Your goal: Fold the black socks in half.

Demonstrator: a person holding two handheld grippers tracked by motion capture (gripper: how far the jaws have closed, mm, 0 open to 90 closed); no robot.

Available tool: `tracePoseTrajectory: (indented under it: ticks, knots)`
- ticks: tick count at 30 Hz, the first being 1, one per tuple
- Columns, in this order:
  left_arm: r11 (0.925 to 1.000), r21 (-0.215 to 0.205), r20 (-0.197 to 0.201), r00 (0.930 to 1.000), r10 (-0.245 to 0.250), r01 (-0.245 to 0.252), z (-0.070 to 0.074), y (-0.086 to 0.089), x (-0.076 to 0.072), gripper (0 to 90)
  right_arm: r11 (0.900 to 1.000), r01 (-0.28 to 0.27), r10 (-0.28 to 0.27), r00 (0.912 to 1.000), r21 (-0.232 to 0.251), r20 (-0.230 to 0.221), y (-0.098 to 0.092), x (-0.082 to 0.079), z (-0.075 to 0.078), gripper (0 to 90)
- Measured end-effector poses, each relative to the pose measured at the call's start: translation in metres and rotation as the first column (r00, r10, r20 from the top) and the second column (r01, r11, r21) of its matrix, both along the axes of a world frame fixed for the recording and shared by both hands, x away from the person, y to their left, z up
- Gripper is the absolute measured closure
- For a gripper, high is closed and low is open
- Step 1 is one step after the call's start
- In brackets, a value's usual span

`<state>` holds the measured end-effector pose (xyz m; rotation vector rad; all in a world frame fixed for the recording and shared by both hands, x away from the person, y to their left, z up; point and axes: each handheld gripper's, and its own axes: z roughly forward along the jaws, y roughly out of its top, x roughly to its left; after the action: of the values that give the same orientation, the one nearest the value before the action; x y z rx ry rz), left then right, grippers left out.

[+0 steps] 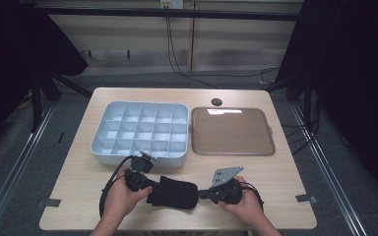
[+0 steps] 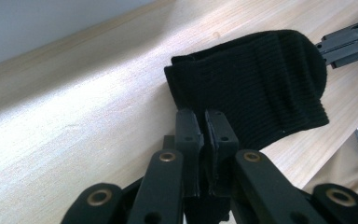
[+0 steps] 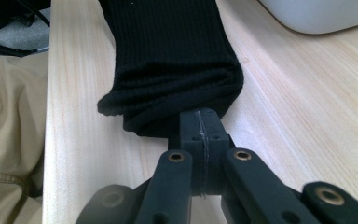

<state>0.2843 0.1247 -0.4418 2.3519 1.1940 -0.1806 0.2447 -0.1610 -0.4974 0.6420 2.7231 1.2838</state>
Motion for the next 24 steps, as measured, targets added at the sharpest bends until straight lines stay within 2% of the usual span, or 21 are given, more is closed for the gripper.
tracePoseTrajectory:
  ticks: [13,24]
  knots:
    - [1.0000,-0.006,0.012,0.9999,-0.007,0.008,0.008,-0.005,-0.001,84.8,1.000,-0.005,0.005,1.0000,-0.007,-0.008,0.003,-0.001,-0.001,90.0]
    - [0.9991,0.002,0.018,0.9989,-0.044,0.044,0.018,-0.017,-0.001,84.8,1.000,-0.017,0.017,0.9999,-0.009,0.003,0.008,-0.002,0.001,90.0]
